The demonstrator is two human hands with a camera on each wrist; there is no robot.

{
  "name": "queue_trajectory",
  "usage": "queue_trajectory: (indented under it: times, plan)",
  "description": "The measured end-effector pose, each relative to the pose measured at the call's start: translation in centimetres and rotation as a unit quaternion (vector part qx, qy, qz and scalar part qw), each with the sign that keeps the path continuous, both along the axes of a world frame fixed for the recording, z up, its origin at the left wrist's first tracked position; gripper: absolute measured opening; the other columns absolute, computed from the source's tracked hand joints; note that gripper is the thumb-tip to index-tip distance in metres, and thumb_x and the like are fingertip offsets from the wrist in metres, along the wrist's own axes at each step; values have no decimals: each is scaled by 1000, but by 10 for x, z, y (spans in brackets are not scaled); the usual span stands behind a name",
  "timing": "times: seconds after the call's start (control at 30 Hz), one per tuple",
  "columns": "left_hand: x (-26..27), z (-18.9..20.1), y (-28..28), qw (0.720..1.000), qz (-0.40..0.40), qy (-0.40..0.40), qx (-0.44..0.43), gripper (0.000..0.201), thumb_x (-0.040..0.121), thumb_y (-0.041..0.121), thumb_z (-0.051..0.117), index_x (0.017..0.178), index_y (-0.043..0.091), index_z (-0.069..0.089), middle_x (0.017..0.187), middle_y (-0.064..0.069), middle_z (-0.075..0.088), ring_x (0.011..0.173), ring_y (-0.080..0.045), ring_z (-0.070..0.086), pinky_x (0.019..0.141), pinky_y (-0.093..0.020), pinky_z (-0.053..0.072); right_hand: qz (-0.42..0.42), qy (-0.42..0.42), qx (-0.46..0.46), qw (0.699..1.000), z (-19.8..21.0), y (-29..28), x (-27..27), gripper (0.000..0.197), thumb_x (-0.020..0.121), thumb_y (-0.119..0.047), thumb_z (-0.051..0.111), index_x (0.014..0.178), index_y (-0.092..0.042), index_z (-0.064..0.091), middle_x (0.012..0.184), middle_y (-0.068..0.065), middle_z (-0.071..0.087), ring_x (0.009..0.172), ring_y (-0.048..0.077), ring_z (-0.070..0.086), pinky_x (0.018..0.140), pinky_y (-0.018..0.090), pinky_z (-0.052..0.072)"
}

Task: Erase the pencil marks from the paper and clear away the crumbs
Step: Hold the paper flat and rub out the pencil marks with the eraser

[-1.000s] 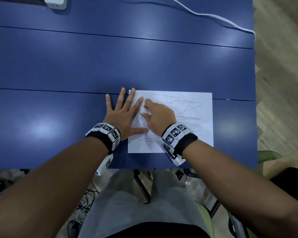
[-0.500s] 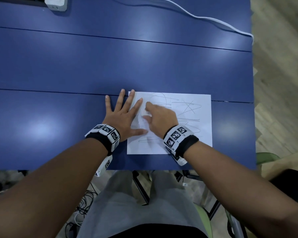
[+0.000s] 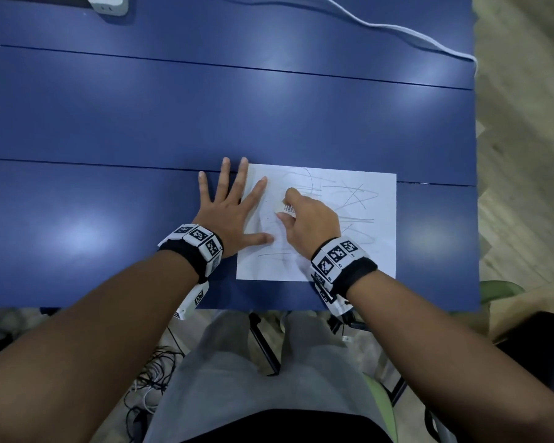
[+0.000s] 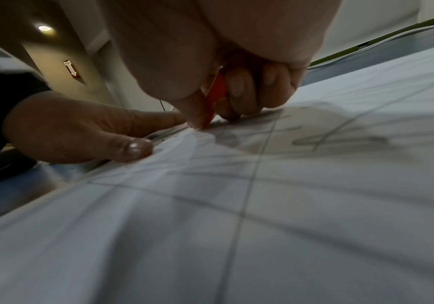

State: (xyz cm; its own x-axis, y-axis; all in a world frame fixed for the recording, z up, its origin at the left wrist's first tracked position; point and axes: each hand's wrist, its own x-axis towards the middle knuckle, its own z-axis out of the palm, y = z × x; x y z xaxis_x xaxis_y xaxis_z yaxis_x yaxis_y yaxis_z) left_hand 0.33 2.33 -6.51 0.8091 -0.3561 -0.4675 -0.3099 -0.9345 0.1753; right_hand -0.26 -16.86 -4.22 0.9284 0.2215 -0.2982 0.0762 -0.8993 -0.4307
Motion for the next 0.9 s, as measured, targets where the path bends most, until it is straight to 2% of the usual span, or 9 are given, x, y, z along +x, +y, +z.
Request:
queue_trajectory:
  times: [0.1,0.17,0.3,0.4,0.57,0.7,0.83,0.9]
  plan:
    - [-8,2,2,999,-47,7,2,112,76,94,24,156,32,-22,159,-3,-41,146,-32,-37,112,-74,-14,5,6,-11,1000,2,0,1,19,96,-32,53,108,-18,49,100,0,67,90,27,61,66,33,43]
    - [-14,1,2,997,-71,12,20,120,70,99,26,154,32,-27,160,-3,-40,147,-32,-36,112,-74,-13,8,8,-9,1000,4,-1,1,19,95,-32,54,108,-18,49,101,0,67,91,27,61,67,34,44]
    - [-17,1,3,998,-64,22,18,125,66,101,30,153,33,-30,158,-1,-42,146,-31,-37,112,-72,-15,8,6,-5,1000,4,0,1,19,96,-32,53,109,-18,50,102,0,65,90,25,61,66,33,43]
    - [-17,1,2,998,-63,16,17,125,65,102,28,154,33,-29,158,0,-42,147,-31,-37,112,-72,-14,5,3,6,1000,5,-1,-2,20,95,-31,54,108,-17,50,99,1,65,87,25,61,68,34,48]
    - [-17,1,1,998,-63,17,27,125,65,102,25,152,32,-31,158,-1,-43,146,-32,-37,112,-73,-13,52,16,8,998,3,3,-14,21,95,-32,52,111,-19,48,100,-1,65,85,24,62,69,36,50]
    - [-16,2,0,998,-60,24,24,125,66,101,28,154,32,-29,157,-1,-44,145,-31,-39,112,-72,-15,6,-10,13,1000,2,0,-4,19,94,-30,55,107,-17,50,96,1,65,82,25,61,67,36,50]
    - [-17,2,-1,997,-65,16,33,126,67,101,27,154,29,-29,158,-4,-41,146,-34,-36,112,-74,-12,76,22,2,997,3,7,-16,19,96,-31,50,111,-20,46,102,-2,64,85,25,62,69,37,51]
    - [-16,3,-1,997,-63,19,30,126,67,101,28,154,30,-29,159,-3,-41,147,-33,-36,112,-74,-14,59,18,-8,998,3,5,-12,20,96,-32,50,112,-20,46,104,-2,64,87,25,62,70,37,51]
